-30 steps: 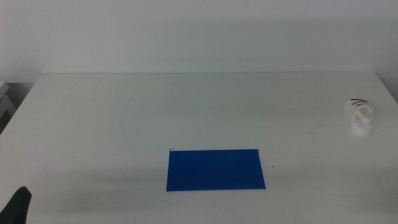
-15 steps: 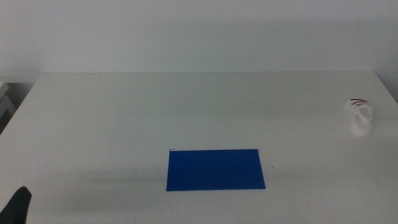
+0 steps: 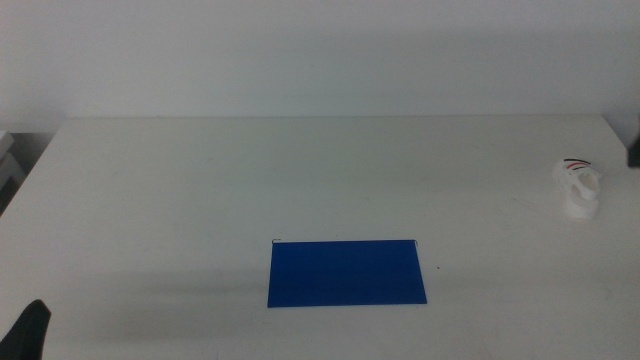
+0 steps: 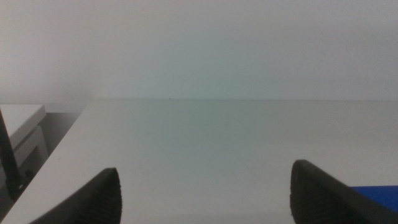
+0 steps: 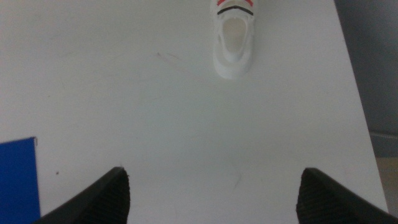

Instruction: Use one arm to grab the shoe from the table and place it on the mat.

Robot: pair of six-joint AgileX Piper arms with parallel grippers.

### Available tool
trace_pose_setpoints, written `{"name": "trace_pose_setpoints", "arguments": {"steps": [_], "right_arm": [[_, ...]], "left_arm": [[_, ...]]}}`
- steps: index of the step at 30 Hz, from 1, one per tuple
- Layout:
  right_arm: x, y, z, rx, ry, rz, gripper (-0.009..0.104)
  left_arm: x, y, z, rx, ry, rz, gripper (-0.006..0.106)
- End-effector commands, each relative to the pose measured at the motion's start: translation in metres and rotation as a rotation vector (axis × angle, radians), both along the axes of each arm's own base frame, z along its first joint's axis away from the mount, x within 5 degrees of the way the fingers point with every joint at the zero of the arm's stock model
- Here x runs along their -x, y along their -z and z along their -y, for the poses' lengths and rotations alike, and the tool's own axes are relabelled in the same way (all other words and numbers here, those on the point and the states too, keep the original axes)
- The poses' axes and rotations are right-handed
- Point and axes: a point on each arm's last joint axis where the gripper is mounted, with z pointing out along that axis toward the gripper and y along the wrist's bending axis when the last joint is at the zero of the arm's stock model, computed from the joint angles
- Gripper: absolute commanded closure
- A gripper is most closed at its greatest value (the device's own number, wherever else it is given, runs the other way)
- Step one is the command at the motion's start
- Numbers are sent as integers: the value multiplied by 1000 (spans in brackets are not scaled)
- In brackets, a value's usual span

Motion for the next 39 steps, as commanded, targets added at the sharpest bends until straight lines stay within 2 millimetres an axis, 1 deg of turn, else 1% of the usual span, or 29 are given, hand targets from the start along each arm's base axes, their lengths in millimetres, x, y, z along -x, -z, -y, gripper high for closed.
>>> {"name": "trace_pose_setpoints", "arguments": {"steps": [1,5,8,12,16,17,20,25,30,32,36,38,39], "right_arm": [[-23,-16,3,23,-6,18,5],[-61,-9,7,46,-4,-57,5],[-90,0,11,68,-2,-98,5],[-126,16,13,71,-7,-141,5],[-161,35,21,94,-10,-159,5],[-167,38,23,103,-7,-160,5],[-186,57,30,117,8,-190,5],[-203,88,37,111,38,-241,5],[-212,113,42,108,47,-263,7],[-216,119,45,113,59,-252,9],[-220,129,48,107,81,-251,15],[-220,132,48,108,80,-257,21],[-220,133,48,108,79,-258,26]], "left_arm": [[1,-5,1,10,13,80,8],[1,-5,1,10,13,80,8],[1,-5,1,10,13,80,8],[1,-5,1,10,13,80,8],[1,-5,1,10,13,80,8],[1,-5,1,10,13,80,8],[1,-5,1,10,13,80,8],[1,-5,1,10,13,80,8],[1,-5,1,10,13,80,8],[1,-5,1,10,13,80,8],[1,-5,1,10,13,80,8],[1,-5,1,10,13,80,8],[1,-5,1,10,13,80,8]]}}
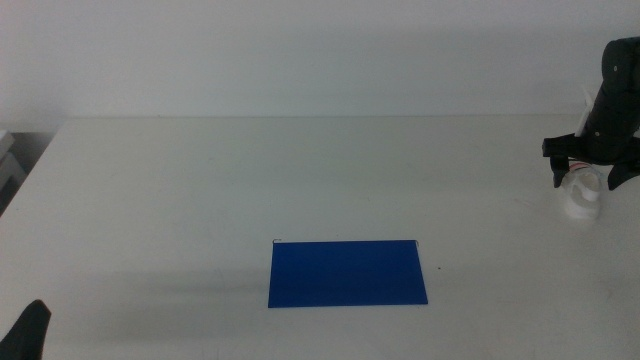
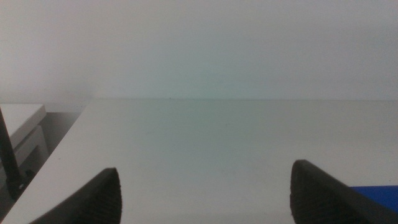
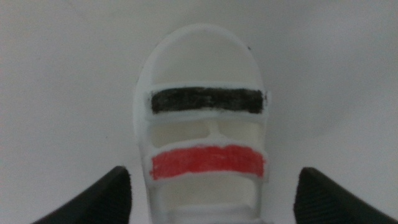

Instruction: Use one arm to grab the shoe from the table and place it on the mat.

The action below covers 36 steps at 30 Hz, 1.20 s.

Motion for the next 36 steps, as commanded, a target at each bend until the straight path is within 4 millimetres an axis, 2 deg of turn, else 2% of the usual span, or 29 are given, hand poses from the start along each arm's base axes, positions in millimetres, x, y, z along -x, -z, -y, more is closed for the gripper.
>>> {"name": "trace_pose_setpoints", "arguments": {"steps": [1,3,6,7,12,17,22,26,32,36], "right_arm": [[-1,-40,6,36,1,111,33],[-1,-40,6,36,1,111,52],[1,-43,4,37,-24,108,91],[1,-45,2,36,-35,108,99],[8,-72,-15,15,-64,145,99],[19,-101,-48,0,-100,173,99],[32,-119,-110,-22,-197,182,99],[42,-119,-164,-45,-285,178,99],[71,-120,-246,-73,-434,179,99],[89,-119,-281,-80,-520,176,99]], "left_arm": [[1,-5,1,10,13,80,8],[1,-5,1,10,13,80,8],[1,-5,1,10,13,80,8],[1,-5,1,10,13,80,8],[1,-5,1,10,13,80,8],[1,-5,1,10,13,80,8],[1,-5,1,10,13,80,8],[1,-5,1,10,13,80,8],[1,-5,1,10,13,80,8],[1,-5,1,10,13,80,8]]}}
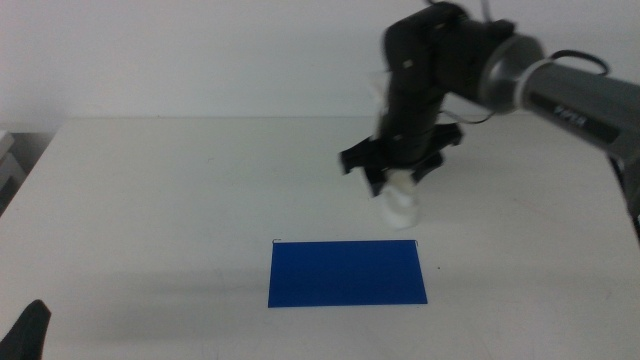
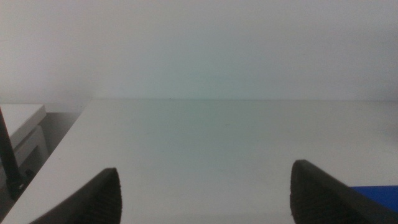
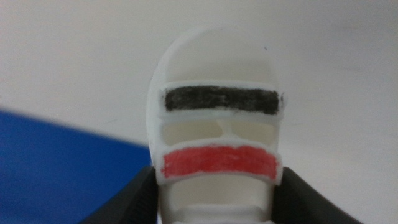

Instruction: Use one arm to grab the shoe from the table and place it on the mat.

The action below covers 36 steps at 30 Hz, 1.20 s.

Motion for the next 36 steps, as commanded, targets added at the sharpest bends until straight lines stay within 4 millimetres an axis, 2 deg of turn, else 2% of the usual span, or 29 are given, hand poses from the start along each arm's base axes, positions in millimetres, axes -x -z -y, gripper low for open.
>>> {"name": "trace_pose_setpoints", "arguments": {"steps": [1,6,11,19,25,31,36], "right_arm": [[13,-41,-8,-37,-33,105,99],[23,-41,-24,-22,-104,115,99],[27,-42,-33,20,-266,144,99],[28,-44,-47,113,-745,259,99],[35,-42,-51,145,-1024,249,99],[38,-36,-49,138,-1013,195,99],[42,-14,-49,122,-1007,148,99]], "left_arm": [[1,-5,1,10,14,80,8],[1,-5,1,10,14,80,8],[1,-5,1,10,14,80,8],[1,-5,1,10,14,80,8],[1,-5,1,10,14,80,8],[1,-5,1,10,14,80,8],[1,-5,1,10,14,80,8]]}}
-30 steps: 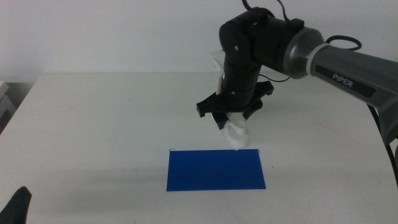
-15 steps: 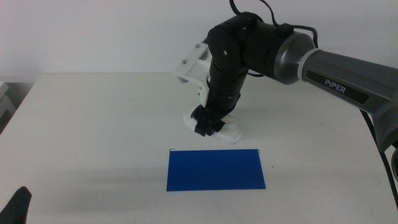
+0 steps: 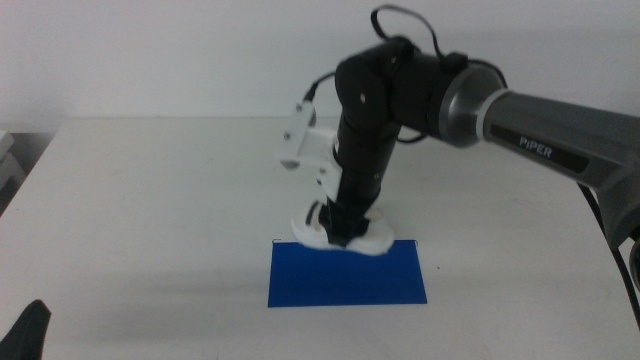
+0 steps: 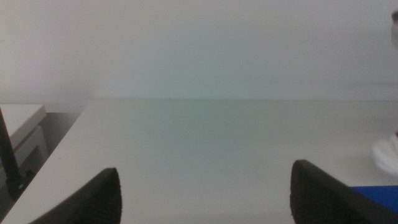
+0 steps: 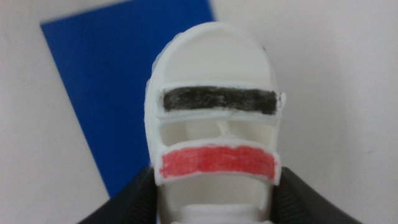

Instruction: Use one arm to grab the shoe from the table and place it on the mat.

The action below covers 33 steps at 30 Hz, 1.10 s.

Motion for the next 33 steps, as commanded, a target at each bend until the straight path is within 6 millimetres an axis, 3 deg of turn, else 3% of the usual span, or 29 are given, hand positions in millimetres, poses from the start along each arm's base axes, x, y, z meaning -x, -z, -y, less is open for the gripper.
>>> {"name": "trace_pose_setpoints", "arguments": {"steps": [1,8,22,24,28,30,31,32,33], "right_arm": [[6,-25,4,-56,1,69,99],[9,-4,6,-45,2,48,99],[8,-4,2,-94,10,54,99],[8,9,2,-60,10,2,98],[8,15,1,-52,10,-22,92],[9,15,1,-54,11,-24,87],[8,15,1,-54,8,-22,71],[9,14,0,-63,11,-27,40],[9,13,0,-65,12,-26,33]], "left_arm": [[1,-5,1,10,14,80,8],[1,-5,1,10,14,80,8],[1,-5,1,9,14,80,8],[1,-5,1,9,14,80,8],[1,-5,1,9,14,80,8],[1,-5,1,9,14,80,8],[1,-5,1,9,14,80,8],[1,-5,1,9,14,80,8],[1,-5,1,9,14,80,8]]}}
